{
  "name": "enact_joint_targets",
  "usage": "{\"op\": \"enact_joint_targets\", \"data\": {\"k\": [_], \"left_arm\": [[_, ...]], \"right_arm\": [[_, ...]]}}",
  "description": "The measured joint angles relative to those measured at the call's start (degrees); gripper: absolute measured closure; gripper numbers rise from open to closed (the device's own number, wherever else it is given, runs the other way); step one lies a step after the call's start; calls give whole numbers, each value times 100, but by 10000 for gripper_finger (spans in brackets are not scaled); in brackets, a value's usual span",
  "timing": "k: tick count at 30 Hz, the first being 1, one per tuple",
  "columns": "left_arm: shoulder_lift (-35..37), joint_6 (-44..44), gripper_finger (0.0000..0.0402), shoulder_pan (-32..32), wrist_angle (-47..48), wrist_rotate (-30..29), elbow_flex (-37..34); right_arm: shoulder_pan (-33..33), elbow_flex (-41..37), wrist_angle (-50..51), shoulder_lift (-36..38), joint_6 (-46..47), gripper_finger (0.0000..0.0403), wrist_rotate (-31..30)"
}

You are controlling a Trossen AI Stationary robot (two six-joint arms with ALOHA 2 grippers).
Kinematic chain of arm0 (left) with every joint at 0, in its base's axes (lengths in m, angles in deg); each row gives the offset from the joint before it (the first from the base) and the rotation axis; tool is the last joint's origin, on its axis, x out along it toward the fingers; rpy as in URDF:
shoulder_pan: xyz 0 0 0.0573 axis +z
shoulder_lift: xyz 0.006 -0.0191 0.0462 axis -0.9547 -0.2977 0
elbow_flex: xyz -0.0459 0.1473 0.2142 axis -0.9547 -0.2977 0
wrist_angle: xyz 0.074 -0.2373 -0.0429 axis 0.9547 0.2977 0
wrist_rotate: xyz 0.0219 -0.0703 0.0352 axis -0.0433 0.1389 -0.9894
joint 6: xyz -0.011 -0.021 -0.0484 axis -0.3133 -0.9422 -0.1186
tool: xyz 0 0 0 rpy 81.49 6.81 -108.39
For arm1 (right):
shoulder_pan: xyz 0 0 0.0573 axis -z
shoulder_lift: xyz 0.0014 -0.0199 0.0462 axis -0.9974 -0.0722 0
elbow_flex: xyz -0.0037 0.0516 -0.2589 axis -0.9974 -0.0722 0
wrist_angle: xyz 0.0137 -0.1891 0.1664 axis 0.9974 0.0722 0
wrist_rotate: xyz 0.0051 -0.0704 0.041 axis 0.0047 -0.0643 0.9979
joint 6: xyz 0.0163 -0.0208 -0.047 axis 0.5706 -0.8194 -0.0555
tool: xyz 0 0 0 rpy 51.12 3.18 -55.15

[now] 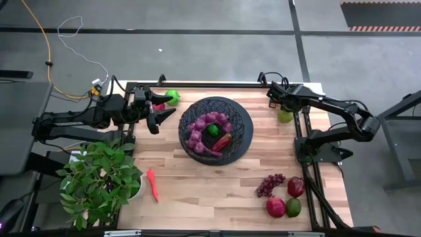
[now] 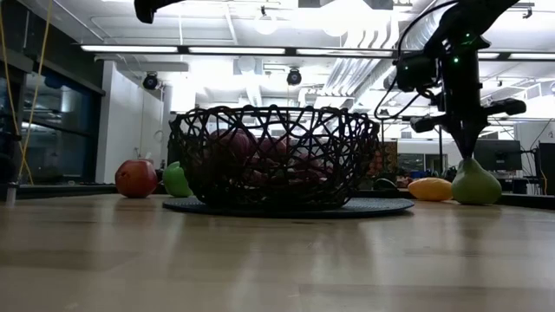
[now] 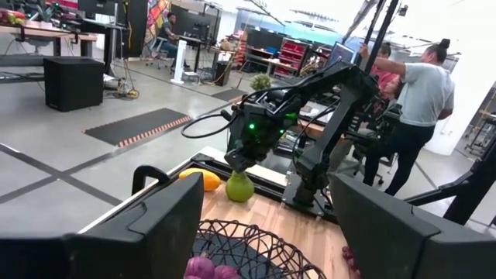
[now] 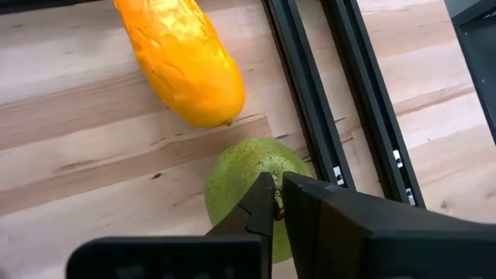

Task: Build produce basket
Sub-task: Put the green pear into basket

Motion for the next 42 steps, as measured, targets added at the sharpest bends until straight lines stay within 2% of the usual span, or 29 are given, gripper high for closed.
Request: {"op": "enact_joint_targets", "data": {"k": [5,10,15,17,24,28,36,42], "left_arm": [[0,0,131,-2,0,0,0],[-1,-6,131,-1,-4,0,0],[-1,-155,131,0,-9,0,0],[-1,-315,131,-1,-9,0,0],[0,-464,131,0,-103,0,0],[-1,-665,131,-2,-425,2,0],[-1,-779,131,-2,-815,292,0],[-36,-778,131,-2,-804,430,0]], "right_arm": [[-69,167,223,204,-174,402,201],[-81,809,453,554,-648,403,-71],[-259,1591,13,938,-1368,403,-99],[-424,1843,-374,1074,-1688,403,89],[-1380,2120,-1980,1270,-2525,403,1342],[-2113,2122,-2586,1136,-2959,403,1846],[-3505,2122,-4049,551,-3672,403,2370],[-3969,2122,-4532,266,-3889,403,2433]]}}
